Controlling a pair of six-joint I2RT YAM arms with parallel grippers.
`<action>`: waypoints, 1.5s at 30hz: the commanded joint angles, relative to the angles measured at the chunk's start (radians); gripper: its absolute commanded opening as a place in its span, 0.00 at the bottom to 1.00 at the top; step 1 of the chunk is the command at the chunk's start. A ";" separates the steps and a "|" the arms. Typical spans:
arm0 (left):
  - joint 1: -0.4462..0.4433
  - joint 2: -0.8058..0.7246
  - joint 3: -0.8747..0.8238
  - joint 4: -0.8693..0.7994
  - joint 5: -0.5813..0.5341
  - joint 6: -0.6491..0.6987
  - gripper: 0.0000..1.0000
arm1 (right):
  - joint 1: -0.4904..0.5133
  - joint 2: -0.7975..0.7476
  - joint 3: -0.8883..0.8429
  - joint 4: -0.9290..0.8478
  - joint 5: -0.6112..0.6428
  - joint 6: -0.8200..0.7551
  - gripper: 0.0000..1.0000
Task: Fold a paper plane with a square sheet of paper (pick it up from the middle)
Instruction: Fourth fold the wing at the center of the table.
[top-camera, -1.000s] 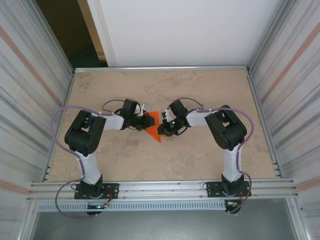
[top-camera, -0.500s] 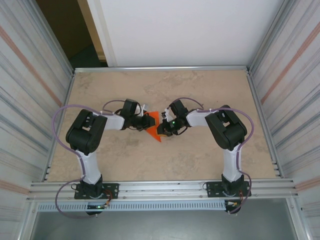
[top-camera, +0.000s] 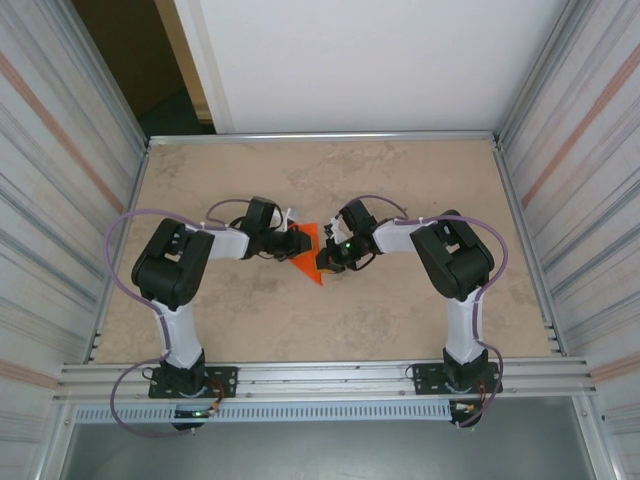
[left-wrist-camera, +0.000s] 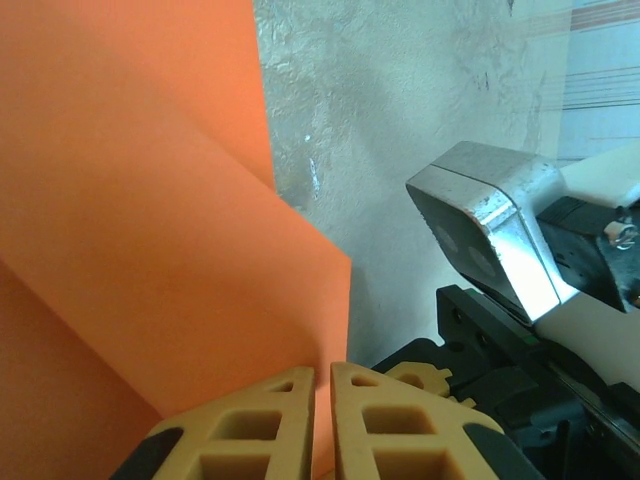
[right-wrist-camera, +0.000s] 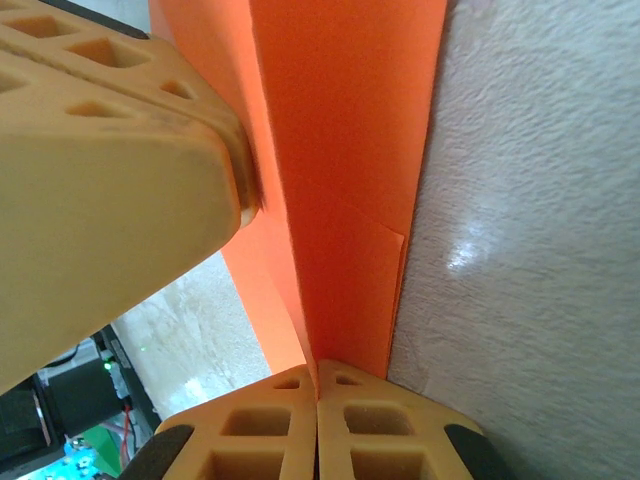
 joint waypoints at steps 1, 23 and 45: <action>0.004 -0.032 0.015 0.002 0.007 0.002 0.14 | -0.019 0.041 -0.029 -0.073 0.075 0.015 0.05; 0.034 -0.006 -0.034 0.094 0.045 -0.024 0.15 | -0.020 0.042 -0.035 -0.064 0.074 0.019 0.05; 0.025 0.049 -0.007 0.071 0.046 -0.015 0.15 | -0.019 0.047 -0.031 -0.069 0.072 0.020 0.06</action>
